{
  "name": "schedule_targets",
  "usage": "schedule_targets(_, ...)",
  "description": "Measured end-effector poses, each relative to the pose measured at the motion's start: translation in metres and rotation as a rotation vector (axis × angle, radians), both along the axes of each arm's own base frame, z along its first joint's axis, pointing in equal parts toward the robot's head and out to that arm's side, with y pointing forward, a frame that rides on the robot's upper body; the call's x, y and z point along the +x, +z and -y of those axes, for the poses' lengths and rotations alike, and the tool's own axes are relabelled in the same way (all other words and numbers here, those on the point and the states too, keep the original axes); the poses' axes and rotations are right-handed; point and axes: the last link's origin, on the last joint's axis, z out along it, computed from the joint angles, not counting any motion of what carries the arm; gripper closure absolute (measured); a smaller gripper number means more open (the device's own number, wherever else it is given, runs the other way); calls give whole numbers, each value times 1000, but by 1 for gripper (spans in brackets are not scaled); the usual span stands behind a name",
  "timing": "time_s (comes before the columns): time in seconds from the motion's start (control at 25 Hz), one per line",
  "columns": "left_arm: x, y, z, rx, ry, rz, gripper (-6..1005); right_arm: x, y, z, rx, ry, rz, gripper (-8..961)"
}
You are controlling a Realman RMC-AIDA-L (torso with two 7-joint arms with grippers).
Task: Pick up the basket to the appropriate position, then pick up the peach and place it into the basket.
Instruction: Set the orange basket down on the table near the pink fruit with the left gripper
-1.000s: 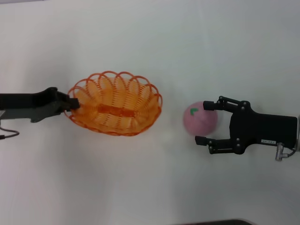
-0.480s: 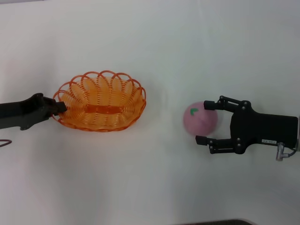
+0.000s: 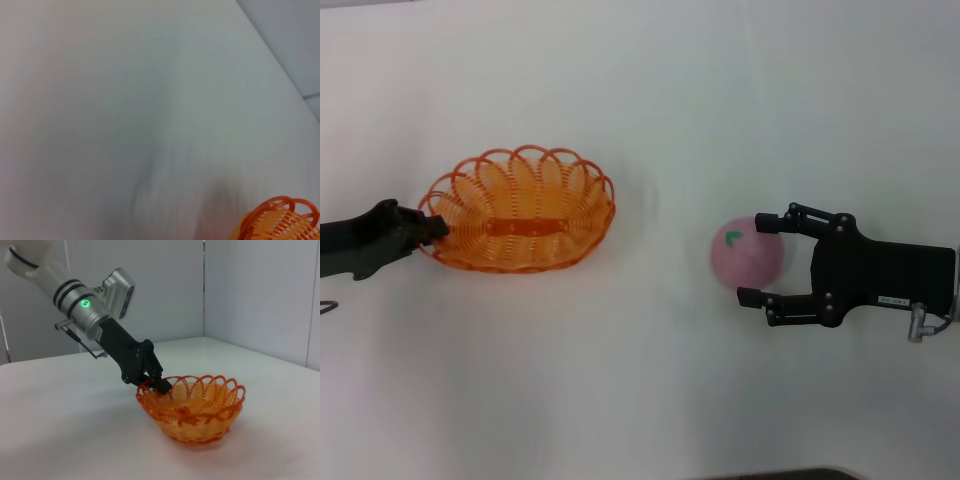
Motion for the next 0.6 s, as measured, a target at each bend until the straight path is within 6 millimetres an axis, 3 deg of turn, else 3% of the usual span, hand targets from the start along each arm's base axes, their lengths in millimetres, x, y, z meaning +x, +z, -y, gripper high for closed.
schedule_targets(0.6,-9,-3,7,28,49,31,931,0,1,0,5,-3,-2,12)
